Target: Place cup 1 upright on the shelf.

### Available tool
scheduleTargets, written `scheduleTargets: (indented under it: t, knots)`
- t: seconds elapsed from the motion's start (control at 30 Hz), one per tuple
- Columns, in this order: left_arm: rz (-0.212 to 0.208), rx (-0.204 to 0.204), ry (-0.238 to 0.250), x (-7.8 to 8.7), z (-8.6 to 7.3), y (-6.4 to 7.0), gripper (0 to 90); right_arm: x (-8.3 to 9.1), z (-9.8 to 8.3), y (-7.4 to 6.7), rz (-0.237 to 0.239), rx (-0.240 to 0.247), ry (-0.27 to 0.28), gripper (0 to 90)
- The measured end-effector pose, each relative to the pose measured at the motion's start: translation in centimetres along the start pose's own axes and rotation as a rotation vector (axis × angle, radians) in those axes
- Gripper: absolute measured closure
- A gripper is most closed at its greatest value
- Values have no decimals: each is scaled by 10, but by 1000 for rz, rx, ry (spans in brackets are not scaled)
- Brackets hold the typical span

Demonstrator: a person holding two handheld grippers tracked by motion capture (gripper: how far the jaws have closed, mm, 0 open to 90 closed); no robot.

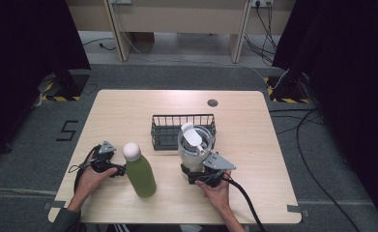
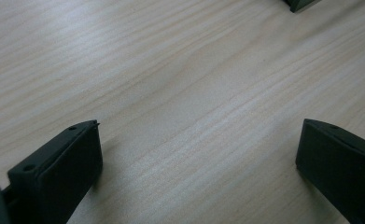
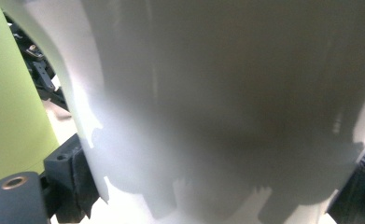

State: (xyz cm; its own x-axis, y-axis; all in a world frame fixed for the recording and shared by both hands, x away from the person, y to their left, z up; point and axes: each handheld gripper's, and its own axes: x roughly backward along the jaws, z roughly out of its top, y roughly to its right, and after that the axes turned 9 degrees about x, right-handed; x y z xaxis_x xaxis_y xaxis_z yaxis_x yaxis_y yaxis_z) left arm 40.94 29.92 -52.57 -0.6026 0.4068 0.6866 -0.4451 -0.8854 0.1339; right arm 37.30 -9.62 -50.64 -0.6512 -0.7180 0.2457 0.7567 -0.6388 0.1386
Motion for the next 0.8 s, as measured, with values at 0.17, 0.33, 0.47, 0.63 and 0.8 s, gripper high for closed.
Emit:
scheduleTargets:
  t: [0.17,0.33,0.47,0.63,0.8]
  knots:
    - [0,0,0,0,0,0,0,1,3,0,5,3,7,108]
    - [1,1,-1,0,0,0,0,0,5,-2,0,14,2,108]
    - [1,1,0,0,0,0,0,-1,14,1,-8,13,16,108]
    - [1,1,0,0,0,0,0,-1,22,5,-17,9,21,108]
    - [1,1,0,0,0,0,0,2,29,9,-29,10,24,108]
